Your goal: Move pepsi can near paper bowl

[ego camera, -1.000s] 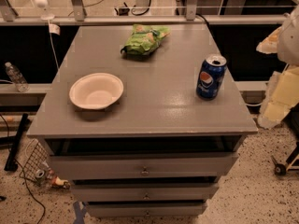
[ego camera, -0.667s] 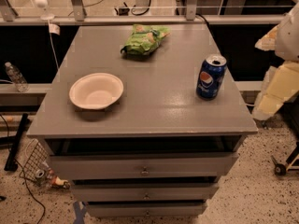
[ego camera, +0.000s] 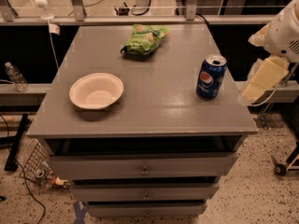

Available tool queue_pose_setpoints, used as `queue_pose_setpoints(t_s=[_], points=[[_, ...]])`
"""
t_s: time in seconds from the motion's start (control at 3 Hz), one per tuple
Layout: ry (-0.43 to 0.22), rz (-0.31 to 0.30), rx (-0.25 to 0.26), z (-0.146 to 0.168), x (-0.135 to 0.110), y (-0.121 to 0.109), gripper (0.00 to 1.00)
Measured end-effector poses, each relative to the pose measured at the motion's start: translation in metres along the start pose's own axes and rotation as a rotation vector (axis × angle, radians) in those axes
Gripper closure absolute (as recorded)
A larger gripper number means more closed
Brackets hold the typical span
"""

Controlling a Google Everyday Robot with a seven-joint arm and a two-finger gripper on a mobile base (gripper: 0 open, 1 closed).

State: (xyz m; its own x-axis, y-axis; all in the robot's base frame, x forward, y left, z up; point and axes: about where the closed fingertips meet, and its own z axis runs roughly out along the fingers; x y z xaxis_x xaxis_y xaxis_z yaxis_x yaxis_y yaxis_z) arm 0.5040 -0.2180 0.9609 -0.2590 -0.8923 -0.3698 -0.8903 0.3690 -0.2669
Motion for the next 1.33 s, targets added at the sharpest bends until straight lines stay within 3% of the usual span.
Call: queue_pose_setpoints(t_s=[0.33,0.67,1.33], points=[[-0.113,0.082,0.021,0.015,-0.005,-0.017,0.0],[-0.114,0.082,0.021,0.015,-0.005,-0.017,0.0],[-0.304,0.234,0.055,0.059,-0.015,-0.042,0.0]])
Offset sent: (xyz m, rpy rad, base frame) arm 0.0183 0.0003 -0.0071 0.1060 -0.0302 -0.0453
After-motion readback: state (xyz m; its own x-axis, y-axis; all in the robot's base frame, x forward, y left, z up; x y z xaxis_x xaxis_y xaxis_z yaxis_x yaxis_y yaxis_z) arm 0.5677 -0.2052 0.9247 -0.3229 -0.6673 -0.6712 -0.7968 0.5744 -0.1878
